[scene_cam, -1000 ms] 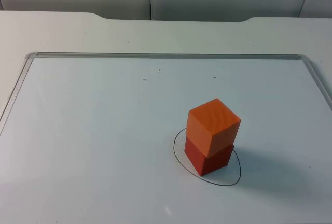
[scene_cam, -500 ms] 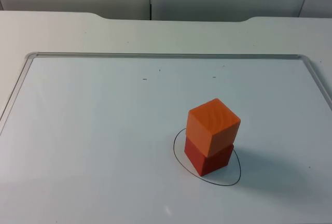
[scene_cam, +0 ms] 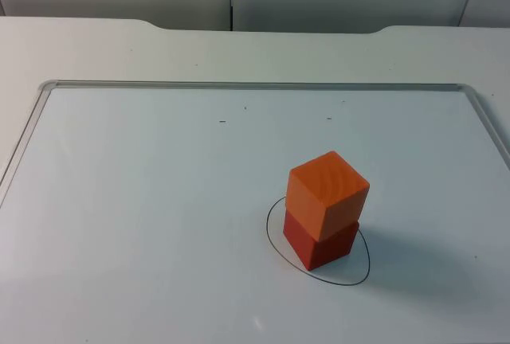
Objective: Pick up one cube with the left hand and another cube with the right hand. First place the cube in the right hand at the target position, then stack the cube in the left hand on top.
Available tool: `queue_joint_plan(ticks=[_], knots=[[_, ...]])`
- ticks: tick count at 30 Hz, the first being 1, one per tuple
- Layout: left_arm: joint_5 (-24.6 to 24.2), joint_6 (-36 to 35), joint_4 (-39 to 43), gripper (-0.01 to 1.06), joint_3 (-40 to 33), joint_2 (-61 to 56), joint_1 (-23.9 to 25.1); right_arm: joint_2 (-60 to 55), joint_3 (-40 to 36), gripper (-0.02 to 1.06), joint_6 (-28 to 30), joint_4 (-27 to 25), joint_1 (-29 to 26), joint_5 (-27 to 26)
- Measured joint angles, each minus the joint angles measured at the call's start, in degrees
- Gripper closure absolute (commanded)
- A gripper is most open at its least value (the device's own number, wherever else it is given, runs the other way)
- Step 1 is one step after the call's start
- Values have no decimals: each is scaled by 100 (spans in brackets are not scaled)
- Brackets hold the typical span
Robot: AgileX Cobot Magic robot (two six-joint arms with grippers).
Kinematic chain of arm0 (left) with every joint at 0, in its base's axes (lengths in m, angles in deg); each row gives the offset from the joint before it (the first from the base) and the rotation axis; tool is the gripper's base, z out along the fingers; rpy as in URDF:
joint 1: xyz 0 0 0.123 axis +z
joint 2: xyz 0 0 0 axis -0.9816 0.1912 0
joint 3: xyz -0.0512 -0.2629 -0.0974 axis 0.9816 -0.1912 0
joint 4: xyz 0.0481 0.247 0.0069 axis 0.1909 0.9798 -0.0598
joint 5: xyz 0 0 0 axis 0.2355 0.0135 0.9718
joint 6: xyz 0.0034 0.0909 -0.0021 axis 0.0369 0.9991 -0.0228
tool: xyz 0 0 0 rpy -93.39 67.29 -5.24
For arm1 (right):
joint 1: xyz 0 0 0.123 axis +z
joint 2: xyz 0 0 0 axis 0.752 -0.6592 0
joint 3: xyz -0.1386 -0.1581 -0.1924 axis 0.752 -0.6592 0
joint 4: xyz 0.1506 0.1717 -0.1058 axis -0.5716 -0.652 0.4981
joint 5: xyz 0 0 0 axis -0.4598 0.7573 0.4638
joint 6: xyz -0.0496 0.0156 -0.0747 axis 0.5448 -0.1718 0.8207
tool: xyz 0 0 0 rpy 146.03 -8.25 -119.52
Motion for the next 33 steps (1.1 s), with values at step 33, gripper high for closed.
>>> queue_joint_plan(ticks=[33], knots=[[14,0,0,0,0,0,0,8,-68,0,-123,-592,0,731]])
